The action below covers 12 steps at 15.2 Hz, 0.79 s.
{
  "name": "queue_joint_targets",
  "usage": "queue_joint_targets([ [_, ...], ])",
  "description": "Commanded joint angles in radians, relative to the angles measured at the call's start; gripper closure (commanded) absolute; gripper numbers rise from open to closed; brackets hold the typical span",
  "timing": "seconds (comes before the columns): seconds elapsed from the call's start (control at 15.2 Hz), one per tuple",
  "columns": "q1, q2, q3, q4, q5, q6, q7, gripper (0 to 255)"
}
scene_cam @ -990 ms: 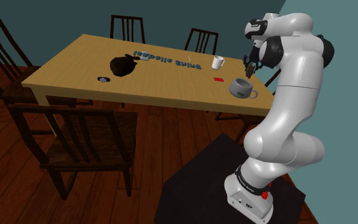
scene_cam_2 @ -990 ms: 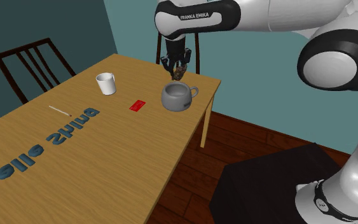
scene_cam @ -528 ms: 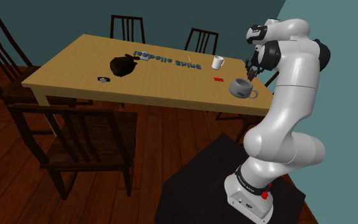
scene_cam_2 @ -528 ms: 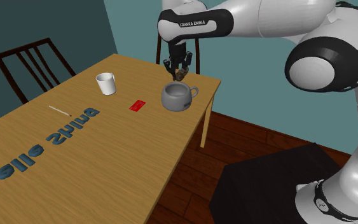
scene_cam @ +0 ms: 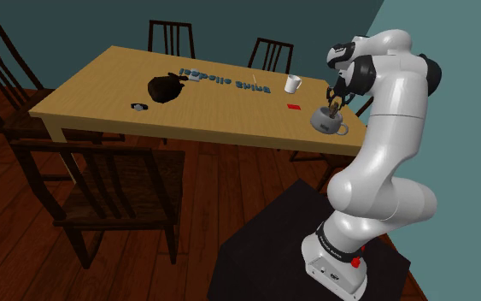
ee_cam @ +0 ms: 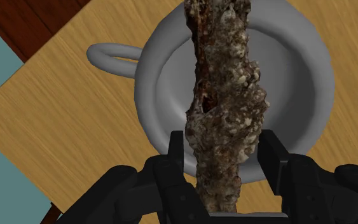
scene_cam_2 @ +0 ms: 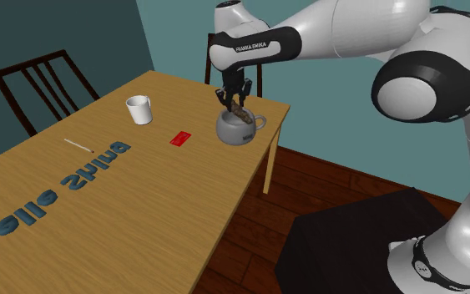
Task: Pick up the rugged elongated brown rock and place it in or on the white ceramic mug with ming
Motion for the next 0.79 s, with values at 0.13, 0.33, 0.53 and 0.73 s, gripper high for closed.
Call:
queue_joint_targets([
  [0.13, 0.000, 0.005, 0.001, -0.009, 0.001, 0.011, 0.000, 255],
  [0.33, 0.000, 0.005, 0.001, -0.009, 0.001, 0.011, 0.000, 255],
  [0.53, 0.001, 0.008, 0.001, -0.001, 0.001, 0.006, 0.002, 0],
  [0.73, 0.001, 0.006, 0.001, -0.004, 0.001, 0.007, 0.002, 0],
])
